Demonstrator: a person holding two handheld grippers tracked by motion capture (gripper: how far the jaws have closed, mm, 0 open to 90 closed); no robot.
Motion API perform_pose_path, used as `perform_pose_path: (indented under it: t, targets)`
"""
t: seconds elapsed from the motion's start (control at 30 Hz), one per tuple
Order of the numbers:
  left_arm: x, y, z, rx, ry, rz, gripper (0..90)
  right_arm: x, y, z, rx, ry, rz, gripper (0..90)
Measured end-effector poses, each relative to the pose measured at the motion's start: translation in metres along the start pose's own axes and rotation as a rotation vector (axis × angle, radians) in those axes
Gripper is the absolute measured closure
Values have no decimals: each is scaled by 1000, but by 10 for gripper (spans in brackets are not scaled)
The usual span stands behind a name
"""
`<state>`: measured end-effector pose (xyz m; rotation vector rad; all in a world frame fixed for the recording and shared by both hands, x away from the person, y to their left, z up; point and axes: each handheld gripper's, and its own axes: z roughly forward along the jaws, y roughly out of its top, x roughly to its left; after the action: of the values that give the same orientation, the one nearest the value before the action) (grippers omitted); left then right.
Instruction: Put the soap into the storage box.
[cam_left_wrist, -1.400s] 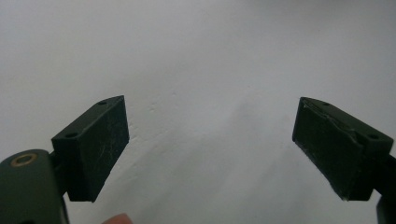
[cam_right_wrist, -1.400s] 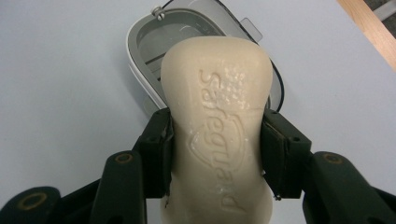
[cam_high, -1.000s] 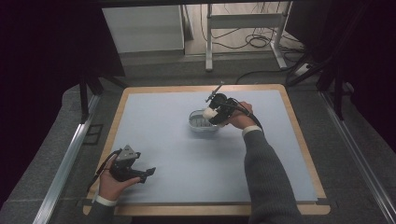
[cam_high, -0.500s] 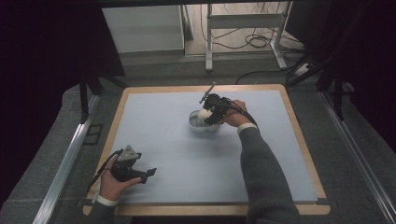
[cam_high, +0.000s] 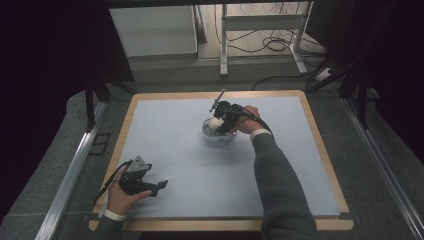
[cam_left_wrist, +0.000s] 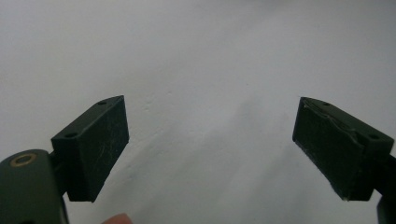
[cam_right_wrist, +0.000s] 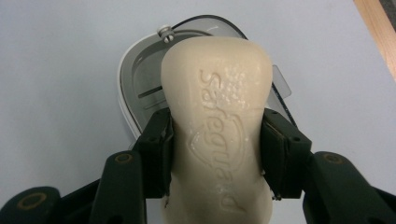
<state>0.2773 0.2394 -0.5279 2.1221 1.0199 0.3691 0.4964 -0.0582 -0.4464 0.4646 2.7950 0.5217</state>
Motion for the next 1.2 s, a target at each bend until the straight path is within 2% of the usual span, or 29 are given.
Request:
perform_pose_path:
  t: [0.2, 0.33, 0.57, 0.67, 0.73, 0.97, 1.2]
  targets:
    - [0, 0, 0, 1, 1, 1, 112, 0, 0, 6, 11, 2, -14, 482]
    - [0, 0, 1, 1, 0, 2, 111, 0, 1, 3, -27, 9, -3, 429]
    - [0, 0, 0, 2, -1, 2, 112, 2, 1, -10, -109, -10, 64, 400]
    - [0, 0, 0, 2, 2, 3, 112, 4, -2, -17, -146, -9, 123, 399]
    - [0, 0, 0, 2, 0, 3, 112, 8, -6, -22, -169, -18, 137, 383]
    - [0, 0, -3, -5, 6, -2, 111, 20, -24, -33, -235, -74, 203, 313]
    - [4, 0, -9, -23, 20, -13, 112, 37, -64, -42, -286, -95, 253, 312]
